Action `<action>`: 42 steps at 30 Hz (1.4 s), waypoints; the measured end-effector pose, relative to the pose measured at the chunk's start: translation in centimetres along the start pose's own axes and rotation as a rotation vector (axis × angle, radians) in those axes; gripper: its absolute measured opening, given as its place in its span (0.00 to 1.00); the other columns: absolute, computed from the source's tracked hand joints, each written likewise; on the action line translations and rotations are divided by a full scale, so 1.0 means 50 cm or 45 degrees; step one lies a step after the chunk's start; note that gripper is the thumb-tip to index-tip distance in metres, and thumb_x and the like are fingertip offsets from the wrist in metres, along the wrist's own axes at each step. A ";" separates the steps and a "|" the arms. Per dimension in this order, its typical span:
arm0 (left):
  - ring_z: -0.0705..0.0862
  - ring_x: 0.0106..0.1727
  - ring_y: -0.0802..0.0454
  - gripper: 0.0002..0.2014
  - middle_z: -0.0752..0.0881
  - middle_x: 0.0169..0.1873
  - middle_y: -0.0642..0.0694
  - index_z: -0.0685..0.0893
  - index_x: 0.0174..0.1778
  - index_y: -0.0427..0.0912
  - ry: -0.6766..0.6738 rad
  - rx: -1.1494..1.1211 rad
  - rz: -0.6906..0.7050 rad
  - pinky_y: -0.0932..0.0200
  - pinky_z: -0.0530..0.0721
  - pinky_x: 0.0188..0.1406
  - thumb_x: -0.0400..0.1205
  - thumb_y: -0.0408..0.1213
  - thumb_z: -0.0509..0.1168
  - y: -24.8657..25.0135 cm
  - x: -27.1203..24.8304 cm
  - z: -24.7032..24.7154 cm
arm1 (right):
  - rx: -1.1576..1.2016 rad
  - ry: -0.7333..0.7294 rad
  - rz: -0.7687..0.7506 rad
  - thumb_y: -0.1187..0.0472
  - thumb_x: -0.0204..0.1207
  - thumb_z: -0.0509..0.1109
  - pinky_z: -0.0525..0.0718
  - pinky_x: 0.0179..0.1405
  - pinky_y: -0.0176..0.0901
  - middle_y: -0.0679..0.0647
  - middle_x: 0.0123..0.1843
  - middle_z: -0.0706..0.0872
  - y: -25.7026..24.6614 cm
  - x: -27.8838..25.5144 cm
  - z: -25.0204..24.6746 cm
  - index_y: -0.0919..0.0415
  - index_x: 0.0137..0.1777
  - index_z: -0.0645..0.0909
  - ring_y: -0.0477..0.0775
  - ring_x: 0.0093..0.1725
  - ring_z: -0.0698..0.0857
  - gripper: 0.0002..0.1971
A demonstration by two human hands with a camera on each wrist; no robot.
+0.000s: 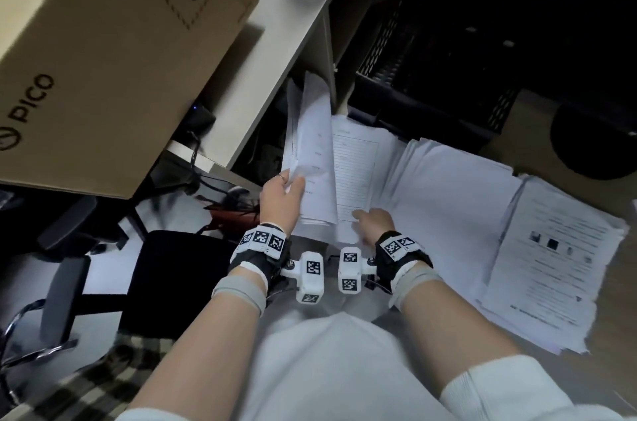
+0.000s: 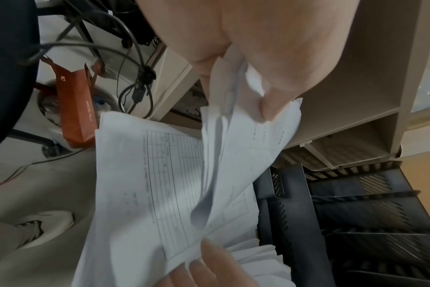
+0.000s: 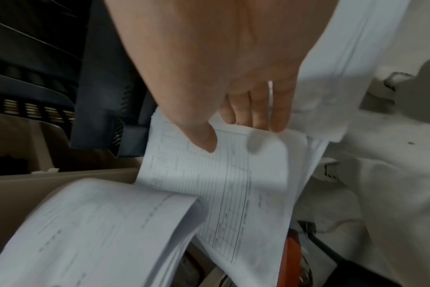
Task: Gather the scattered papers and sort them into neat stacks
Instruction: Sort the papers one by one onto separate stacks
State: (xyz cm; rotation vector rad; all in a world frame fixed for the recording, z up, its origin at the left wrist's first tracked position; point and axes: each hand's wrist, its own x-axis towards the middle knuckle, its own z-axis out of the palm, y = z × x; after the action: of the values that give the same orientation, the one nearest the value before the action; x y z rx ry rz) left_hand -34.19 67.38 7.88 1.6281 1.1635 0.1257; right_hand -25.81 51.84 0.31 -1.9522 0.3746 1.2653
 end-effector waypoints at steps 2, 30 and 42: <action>0.89 0.52 0.55 0.09 0.91 0.48 0.51 0.88 0.55 0.39 -0.034 -0.003 0.001 0.57 0.84 0.58 0.85 0.38 0.65 0.016 -0.012 0.020 | -0.071 0.119 -0.123 0.53 0.80 0.68 0.75 0.69 0.50 0.60 0.76 0.76 -0.003 -0.013 -0.035 0.65 0.79 0.70 0.62 0.72 0.78 0.30; 0.91 0.44 0.46 0.04 0.93 0.42 0.45 0.89 0.48 0.41 -0.481 -0.206 0.145 0.49 0.91 0.48 0.80 0.28 0.73 0.138 -0.308 0.403 | 0.329 -0.271 -0.716 0.43 0.71 0.79 0.77 0.69 0.43 0.43 0.74 0.76 0.126 -0.237 -0.460 0.47 0.84 0.60 0.40 0.69 0.79 0.45; 0.92 0.53 0.48 0.17 0.93 0.49 0.48 0.89 0.55 0.46 -0.578 -0.054 0.232 0.44 0.89 0.60 0.72 0.38 0.82 0.126 -0.249 0.362 | 0.488 -0.158 -0.507 0.45 0.71 0.74 0.84 0.60 0.51 0.51 0.61 0.88 0.075 -0.210 -0.405 0.54 0.69 0.79 0.49 0.58 0.87 0.28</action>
State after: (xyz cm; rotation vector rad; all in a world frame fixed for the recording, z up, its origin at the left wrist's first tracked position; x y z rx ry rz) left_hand -25.94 46.29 10.98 1.6154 0.6625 -0.0992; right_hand -19.86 32.93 12.17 -1.5208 0.1404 0.9667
